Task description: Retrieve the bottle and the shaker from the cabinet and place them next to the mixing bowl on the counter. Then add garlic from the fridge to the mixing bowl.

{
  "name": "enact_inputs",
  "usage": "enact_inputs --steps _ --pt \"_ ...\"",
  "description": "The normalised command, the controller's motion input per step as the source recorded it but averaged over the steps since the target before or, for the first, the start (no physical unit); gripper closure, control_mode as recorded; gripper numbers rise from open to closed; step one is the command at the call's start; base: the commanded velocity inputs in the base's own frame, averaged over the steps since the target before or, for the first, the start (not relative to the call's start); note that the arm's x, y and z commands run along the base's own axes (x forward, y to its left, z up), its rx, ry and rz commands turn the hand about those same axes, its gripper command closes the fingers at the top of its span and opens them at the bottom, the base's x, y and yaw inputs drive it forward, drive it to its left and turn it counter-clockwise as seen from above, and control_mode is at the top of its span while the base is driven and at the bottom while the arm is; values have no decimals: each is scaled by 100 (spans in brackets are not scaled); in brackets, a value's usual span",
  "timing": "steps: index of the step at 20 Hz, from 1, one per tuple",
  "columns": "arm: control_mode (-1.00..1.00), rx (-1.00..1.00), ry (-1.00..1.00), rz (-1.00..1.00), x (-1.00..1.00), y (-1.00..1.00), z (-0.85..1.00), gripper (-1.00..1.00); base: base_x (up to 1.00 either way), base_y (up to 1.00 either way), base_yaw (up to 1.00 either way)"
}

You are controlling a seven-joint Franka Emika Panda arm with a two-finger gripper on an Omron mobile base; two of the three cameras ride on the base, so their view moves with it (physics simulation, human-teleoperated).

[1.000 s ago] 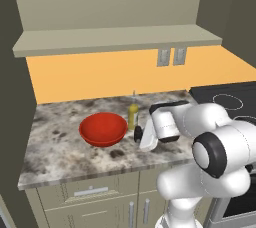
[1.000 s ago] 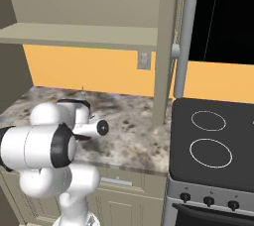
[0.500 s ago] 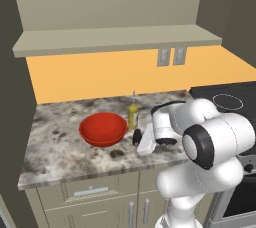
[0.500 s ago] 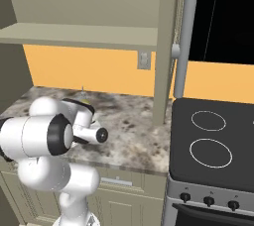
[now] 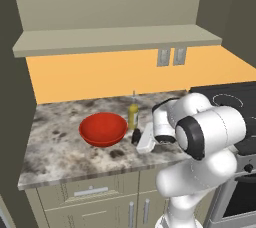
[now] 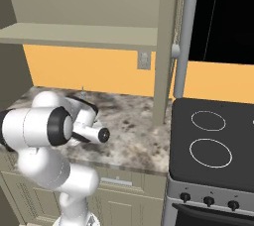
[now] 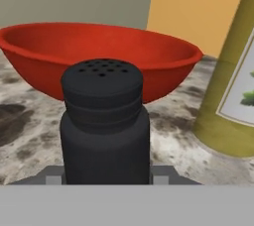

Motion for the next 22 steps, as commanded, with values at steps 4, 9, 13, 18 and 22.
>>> enact_inputs --steps 4,9,13,18,22 --pt "-100 0 0 0 26 0 0 100 0 0 0" --pt "-100 0 0 0 6 0 0 100 0 0 0" --pt "-100 1 0 0 0 0 -1 -100 0 0 0" --pt "-100 0 0 0 0 0 0 -100 0 0 0" --pt "-100 0 0 0 0 0 0 -100 0 0 0"
